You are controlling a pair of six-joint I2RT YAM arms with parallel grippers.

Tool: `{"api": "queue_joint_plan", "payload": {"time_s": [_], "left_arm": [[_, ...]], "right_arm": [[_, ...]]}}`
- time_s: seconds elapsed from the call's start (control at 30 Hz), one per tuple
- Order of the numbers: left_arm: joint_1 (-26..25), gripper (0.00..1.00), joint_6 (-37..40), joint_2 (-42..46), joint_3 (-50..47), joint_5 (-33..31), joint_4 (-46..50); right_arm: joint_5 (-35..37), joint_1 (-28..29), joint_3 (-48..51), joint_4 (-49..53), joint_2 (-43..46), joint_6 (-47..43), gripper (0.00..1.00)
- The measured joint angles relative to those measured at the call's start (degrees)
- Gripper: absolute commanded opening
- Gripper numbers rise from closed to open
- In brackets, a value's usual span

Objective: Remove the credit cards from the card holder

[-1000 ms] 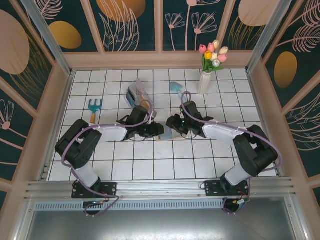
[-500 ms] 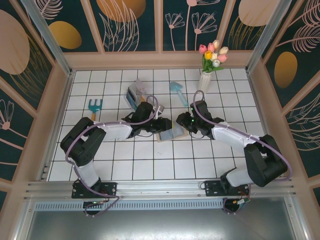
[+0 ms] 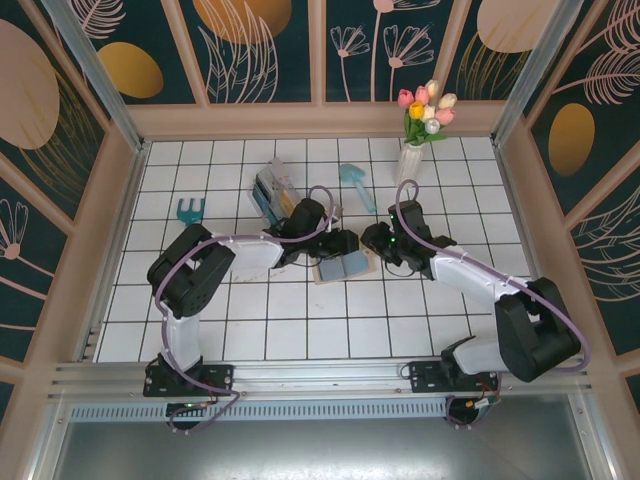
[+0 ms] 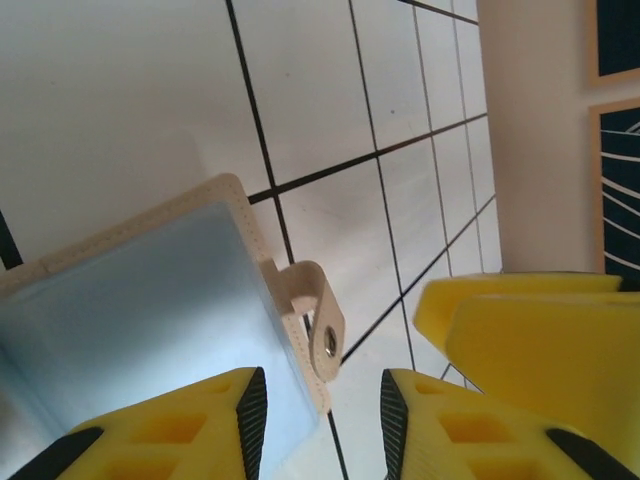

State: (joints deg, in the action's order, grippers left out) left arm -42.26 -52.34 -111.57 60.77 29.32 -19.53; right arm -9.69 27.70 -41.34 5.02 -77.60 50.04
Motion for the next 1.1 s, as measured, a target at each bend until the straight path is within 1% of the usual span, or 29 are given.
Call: {"api": "queue_joint_plan", "payload": {"time_s": [0.1,0.23,0.4,0.47,0.5,0.63,0.73,0.8,0.9,1.1], "left_arm": [[-0.2,0.37,0.0,-0.37,0.11,-2.32,1.75],[-0.31,0.36,-0.02,-0.46,0.09,-4.92,3.91],[-0.31,0.35,0.24,0.76,-0.63,-7.91,6.51],[-0.28,0.31,0.59,2.93,-1.25,-10.43,9.14],[-0.31,0.31,0.72,4.2,-1.55,-11.98,10.43],[-0.28,0.33,0.79,13.14,-5.29,-18.84,14.34],[-0.28,0.36,0.55,18.84,-7.28,-21.81,16.57],[-0.28,0.37,0.02,20.37,-7.87,-22.27,16.74],[-0.28,0.39,-1.44,20.24,-9.49,-21.97,16.57],[-0.31,0.44,-4.44,15.39,-10.43,-20.76,16.74]], "right_arm": [[-0.76,0.02,0.04,-0.02,0.0,-0.22,0.28],[-2.05,0.02,0.2,-0.22,-0.55,-0.17,0.26],[-3.96,0.02,0.2,-1.14,-3.89,-0.17,0.24],[-4.55,0.04,0.2,-1.6,-5.7,-0.22,0.23],[-4.81,0.04,0.2,-1.75,-6.45,-0.22,0.23],[-5.2,0.59,-0.2,-1.73,-9.68,-0.76,0.23],[-5.11,1.7,-1.49,-1.77,-11.93,-1.53,0.23],[-4.87,2.51,-2.29,-1.77,-13.16,-1.7,0.23],[-3.56,3.72,-2.64,-1.62,-14.25,-1.7,0.24],[-1.05,4.52,-2.51,-0.74,-14.56,-1.66,0.24]]}}
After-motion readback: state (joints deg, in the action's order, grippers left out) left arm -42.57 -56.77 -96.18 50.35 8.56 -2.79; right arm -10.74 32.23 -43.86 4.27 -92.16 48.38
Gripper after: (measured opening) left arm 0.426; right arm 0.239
